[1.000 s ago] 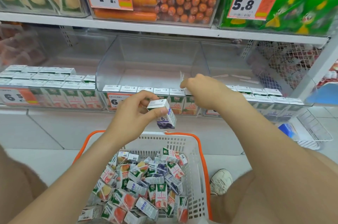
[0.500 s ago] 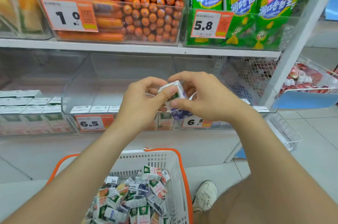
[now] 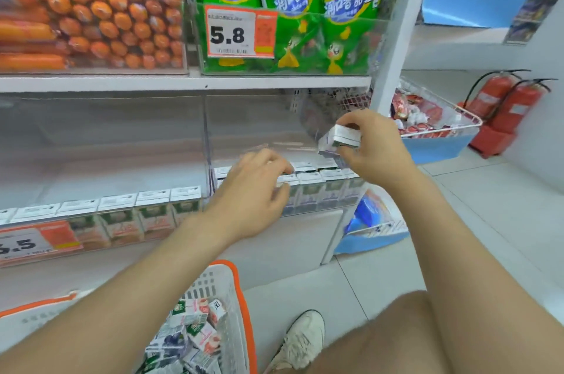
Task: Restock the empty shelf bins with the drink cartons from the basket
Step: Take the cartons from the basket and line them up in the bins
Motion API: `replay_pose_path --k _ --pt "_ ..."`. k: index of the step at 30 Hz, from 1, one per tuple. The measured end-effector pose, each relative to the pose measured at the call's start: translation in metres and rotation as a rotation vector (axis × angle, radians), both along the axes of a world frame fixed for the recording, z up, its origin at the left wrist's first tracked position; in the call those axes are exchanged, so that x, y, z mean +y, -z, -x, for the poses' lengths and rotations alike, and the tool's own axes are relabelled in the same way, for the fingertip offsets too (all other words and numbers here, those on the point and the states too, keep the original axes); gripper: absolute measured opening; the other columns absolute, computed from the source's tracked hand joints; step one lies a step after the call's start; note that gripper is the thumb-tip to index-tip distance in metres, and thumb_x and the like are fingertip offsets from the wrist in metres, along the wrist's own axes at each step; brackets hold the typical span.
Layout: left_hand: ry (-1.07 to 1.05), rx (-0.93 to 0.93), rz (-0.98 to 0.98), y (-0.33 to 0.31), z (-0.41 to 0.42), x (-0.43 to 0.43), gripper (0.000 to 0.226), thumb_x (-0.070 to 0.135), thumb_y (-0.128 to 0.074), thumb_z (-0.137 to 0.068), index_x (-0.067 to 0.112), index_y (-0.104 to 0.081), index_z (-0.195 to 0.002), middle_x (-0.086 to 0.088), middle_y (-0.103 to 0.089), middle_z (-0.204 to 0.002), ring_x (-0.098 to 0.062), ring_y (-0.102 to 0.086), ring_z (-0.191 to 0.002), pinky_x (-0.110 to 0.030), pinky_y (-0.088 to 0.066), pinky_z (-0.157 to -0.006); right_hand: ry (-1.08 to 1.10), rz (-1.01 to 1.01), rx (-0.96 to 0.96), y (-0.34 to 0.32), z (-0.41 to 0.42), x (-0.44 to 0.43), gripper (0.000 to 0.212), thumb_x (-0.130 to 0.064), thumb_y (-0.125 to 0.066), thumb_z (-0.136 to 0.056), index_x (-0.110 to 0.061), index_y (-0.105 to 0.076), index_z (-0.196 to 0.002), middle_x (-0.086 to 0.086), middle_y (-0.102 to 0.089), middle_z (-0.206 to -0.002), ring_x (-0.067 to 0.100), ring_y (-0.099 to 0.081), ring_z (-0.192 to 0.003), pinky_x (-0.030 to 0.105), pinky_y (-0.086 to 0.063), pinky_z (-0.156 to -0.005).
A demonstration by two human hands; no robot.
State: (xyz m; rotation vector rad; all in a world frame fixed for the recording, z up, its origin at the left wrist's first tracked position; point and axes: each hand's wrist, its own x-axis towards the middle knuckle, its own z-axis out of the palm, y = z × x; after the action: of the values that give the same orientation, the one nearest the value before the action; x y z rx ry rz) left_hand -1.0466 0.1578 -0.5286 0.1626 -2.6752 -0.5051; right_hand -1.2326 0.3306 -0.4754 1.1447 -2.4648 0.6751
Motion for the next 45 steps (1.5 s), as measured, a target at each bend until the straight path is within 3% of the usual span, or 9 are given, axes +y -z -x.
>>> replay_pose_path --k 7,16,21,23,28,32,36,40,45 --pt "-0.031 -0.065 0.105 0.033 0.014 0.009 0.032 0.029 -0.051 -0.104 0.033 -0.059 -0.135 0.007 -0.056 -0.132 -0.027 -0.049 -0.119 -0.044 -0.042 -0.099 0.121 -0.267 0.123 0.031 0.045 -0.003 0.050 0.021 -0.069 -0.070 -0.010 -0.071 -0.109 0.012 -0.058 -0.104 0.036 -0.057 -0.094 0.047 -0.053 -0.077" --pt "0.025 -0.082 0.071 0.040 0.015 0.000 0.049 0.011 -0.051 -0.099 0.032 -0.056 -0.143 0.008 -0.053 -0.140 -0.024 -0.045 -0.123 -0.040 -0.038 -0.106 0.159 -0.712 0.160 0.039 0.038 -0.010 0.022 0.005 -0.057 -0.085 -0.015 -0.053 -0.093 0.005 -0.056 -0.087 0.032 -0.053 -0.089 0.040 -0.032 -0.086" --pt "0.073 -0.073 -0.026 0.036 0.014 -0.011 0.041 0.012 -0.056 -0.096 0.022 -0.065 -0.134 0.002 -0.061 -0.133 -0.025 -0.052 -0.122 -0.040 -0.043 -0.107 0.141 -0.516 0.014 0.044 0.011 -0.013 0.010 -0.001 -0.055 -0.084 -0.008 -0.054 -0.091 0.008 -0.055 -0.081 0.037 -0.059 -0.088 0.040 -0.041 -0.075" --pt "0.068 0.011 -0.077 0.033 0.005 -0.013 0.036 0.007 -0.059 -0.094 0.018 -0.068 -0.127 0.000 -0.065 -0.127 -0.023 -0.057 -0.119 -0.034 -0.043 -0.104 0.054 -0.322 -0.053 0.042 -0.010 -0.019 0.025 -0.003 -0.051 -0.084 -0.009 -0.068 -0.102 0.010 -0.066 -0.085 0.038 -0.063 -0.089 0.042 -0.052 -0.072" --pt "0.041 0.247 -0.125 0.035 -0.062 -0.012 0.027 -0.002 -0.056 -0.085 0.015 -0.074 -0.097 0.003 -0.068 -0.095 -0.013 -0.061 -0.087 -0.026 -0.047 -0.081 -0.330 -0.176 -0.189 0.035 -0.108 -0.036 0.032 -0.008 -0.050 -0.079 -0.021 -0.079 -0.087 -0.008 -0.069 -0.071 0.006 -0.055 -0.063 0.030 -0.053 -0.074" --pt "-0.043 -0.075 -0.147 0.072 -0.128 -0.032 0.030 0.013 -0.049 -0.086 0.025 -0.076 -0.090 0.017 -0.067 -0.085 -0.002 -0.058 -0.074 -0.033 -0.052 -0.072 -0.488 -0.500 -0.272 0.069 -0.169 -0.061 0.032 -0.009 -0.049 -0.083 -0.018 -0.078 -0.094 0.001 -0.074 -0.085 0.025 -0.062 -0.082 0.041 -0.057 -0.080" --pt "-0.069 -0.441 -0.175 0.120 -0.179 -0.059 0.034 0.007 -0.052 -0.095 0.027 -0.077 -0.105 0.012 -0.071 -0.101 -0.004 -0.059 -0.084 -0.029 -0.048 -0.077 -0.595 -0.784 -0.290 0.122 -0.212 -0.088 0.028 -0.014 -0.048 -0.092 -0.014 -0.073 -0.104 0.010 -0.071 -0.098 0.033 -0.059 -0.096 0.047 -0.056 -0.082" --pt "-0.144 -0.629 -0.250 0.172 -0.208 -0.082 0.033 0.008 -0.050 -0.099 0.020 -0.077 -0.115 0.003 -0.074 -0.117 -0.013 -0.064 -0.099 -0.030 -0.052 -0.089 -0.616 -1.015 -0.288 0.170 -0.238 -0.108 0.026 -0.004 -0.050 -0.096 -0.012 -0.050 -0.072 0.009 -0.052 -0.074 0.029 -0.051 -0.068 0.036 -0.044 -0.057" --pt "-0.209 -0.758 -0.320 0.230 -0.223 -0.093 0.028 0.011 -0.052 -0.101 0.018 -0.072 -0.119 -0.001 -0.071 -0.109 -0.018 -0.064 -0.095 -0.036 -0.056 -0.089 -0.588 -1.101 -0.355 0.226 -0.244 -0.120 0.035 0.003 -0.047 -0.094 -0.017 -0.036 -0.067 0.004 -0.039 -0.074 0.022 -0.044 -0.063 0.031 -0.030 -0.051"
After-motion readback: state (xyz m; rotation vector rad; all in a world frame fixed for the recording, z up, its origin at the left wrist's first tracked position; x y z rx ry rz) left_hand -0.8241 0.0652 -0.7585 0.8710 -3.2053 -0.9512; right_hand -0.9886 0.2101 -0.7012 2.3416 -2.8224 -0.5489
